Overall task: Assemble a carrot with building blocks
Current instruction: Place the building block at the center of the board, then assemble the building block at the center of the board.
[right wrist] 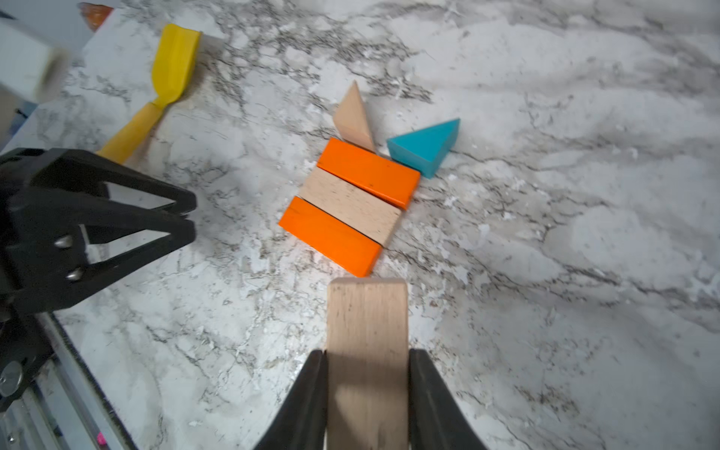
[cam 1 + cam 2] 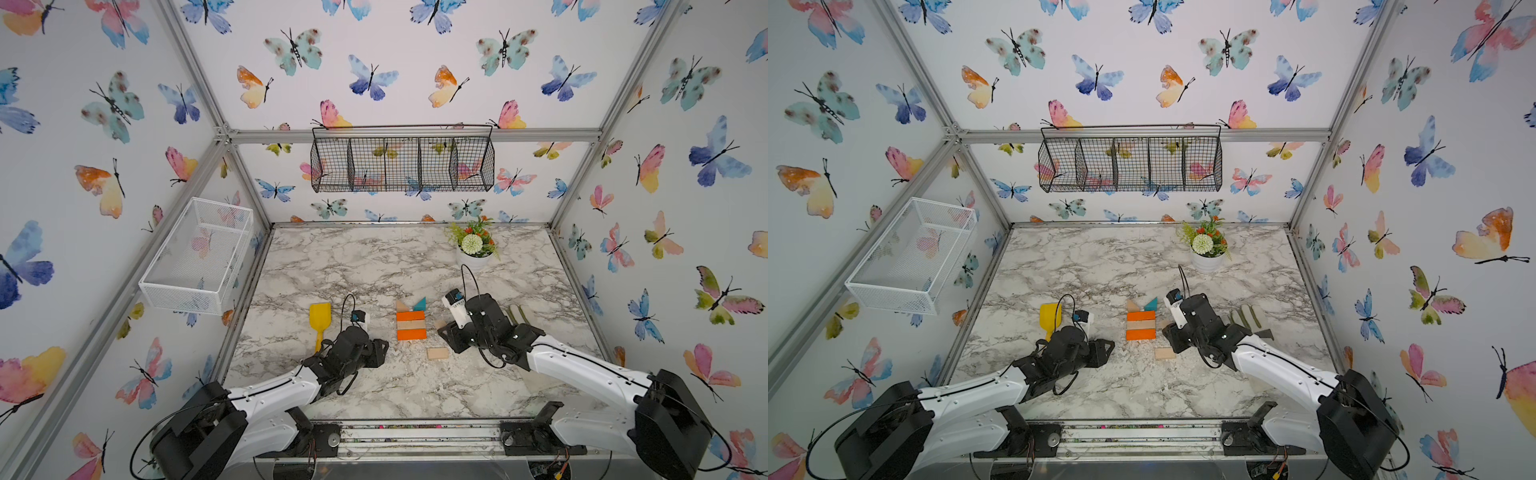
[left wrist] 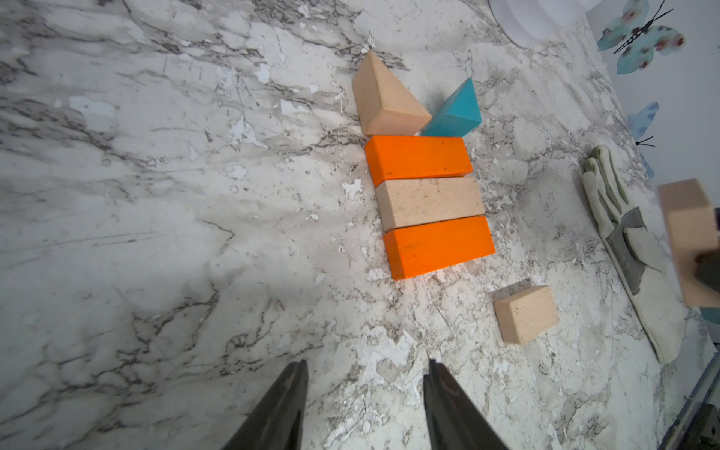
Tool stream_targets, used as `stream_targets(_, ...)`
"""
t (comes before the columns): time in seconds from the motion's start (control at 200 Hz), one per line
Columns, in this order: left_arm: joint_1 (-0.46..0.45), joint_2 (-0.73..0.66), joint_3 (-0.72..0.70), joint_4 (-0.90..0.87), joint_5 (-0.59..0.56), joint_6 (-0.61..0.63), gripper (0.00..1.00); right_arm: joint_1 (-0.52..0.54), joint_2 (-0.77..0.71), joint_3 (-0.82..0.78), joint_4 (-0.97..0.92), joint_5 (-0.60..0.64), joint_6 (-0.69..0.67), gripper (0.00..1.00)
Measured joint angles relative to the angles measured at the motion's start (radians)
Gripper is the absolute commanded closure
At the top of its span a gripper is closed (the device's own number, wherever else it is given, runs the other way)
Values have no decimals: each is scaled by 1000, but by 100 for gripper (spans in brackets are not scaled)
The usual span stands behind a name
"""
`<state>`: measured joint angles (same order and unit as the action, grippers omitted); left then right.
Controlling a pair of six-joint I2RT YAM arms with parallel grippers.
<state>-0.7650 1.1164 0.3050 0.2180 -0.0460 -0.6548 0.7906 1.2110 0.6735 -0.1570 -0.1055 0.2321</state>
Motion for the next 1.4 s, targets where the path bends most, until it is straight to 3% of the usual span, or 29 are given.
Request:
stream_targets(0.24,20,-48,0,-15,2,0,47,161,251,88,8,-19,-77,71)
stream_targets(0.776,45,-118,-36,-55,23,0,47,200,415,124,48,-74,-172,64)
stream_targets(1.061,46,-107,-36,-51,42,-1,47,200,448,141,52,-12,-177,48)
stream_targets(1.256,46,-106,-44,-42,48,-1,47,200,431,138,60,24,-166,49)
stream_targets(1.396,46,-106,-52,-36,52,-1,47,203,339,100,65,32,-124,54)
